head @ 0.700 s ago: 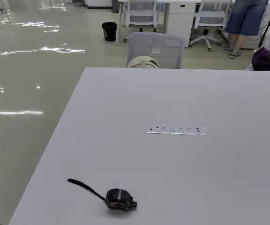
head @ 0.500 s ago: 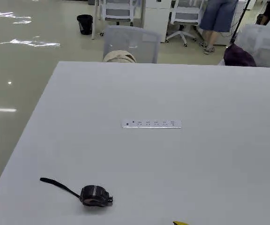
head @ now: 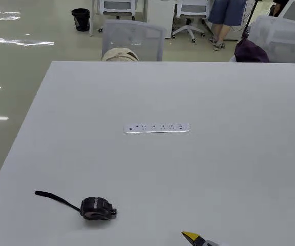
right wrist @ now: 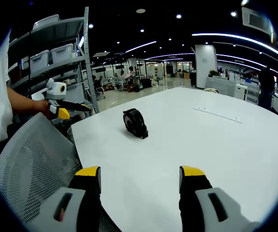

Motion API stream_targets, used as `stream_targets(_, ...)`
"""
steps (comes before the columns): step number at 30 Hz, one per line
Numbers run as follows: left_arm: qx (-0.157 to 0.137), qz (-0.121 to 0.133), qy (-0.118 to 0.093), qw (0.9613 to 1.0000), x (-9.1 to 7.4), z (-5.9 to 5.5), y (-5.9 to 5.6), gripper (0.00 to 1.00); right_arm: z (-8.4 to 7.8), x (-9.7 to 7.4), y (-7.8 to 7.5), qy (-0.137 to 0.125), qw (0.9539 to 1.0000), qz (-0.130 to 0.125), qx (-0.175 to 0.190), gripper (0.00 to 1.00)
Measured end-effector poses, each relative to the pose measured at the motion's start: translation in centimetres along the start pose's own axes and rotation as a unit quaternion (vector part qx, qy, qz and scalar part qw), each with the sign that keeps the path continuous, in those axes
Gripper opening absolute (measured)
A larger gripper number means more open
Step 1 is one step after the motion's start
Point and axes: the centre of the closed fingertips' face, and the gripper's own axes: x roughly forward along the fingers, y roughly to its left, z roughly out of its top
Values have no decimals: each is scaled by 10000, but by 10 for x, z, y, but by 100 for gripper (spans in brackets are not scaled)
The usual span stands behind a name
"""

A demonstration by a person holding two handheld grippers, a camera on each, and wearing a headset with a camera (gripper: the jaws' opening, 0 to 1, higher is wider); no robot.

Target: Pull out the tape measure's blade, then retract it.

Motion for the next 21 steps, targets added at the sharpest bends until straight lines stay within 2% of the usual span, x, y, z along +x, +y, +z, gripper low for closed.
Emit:
stream_targets(14, 21, -39, 27, 10000, 1, -2, -2, 96, 1, 0, 2, 0, 10000, 38, -14, 66)
stream_targets(15, 33, -39, 35, 10000, 2, -1, -2, 96, 2, 0, 3, -39, 10000, 66, -47, 65)
stream_targets(17, 22, -55, 31, 10000, 3, 0, -2, 95, 16, 0, 8, -459, 9984, 241, -239, 53)
stream_targets(18, 47, -69, 50, 10000, 5, 0, -3, 95, 12, 0, 7, -332, 9991, 195, -155, 52)
stream_targets(20, 169, -94, 148, 9997, 7, -1, -3, 93, 8, 6, 5, -189, 9996, 207, -34, 60)
stream_targets(21, 194, -98, 183, 9996, 8, -2, -2, 93, 8, 7, 5, -190, 9996, 220, -51, 61)
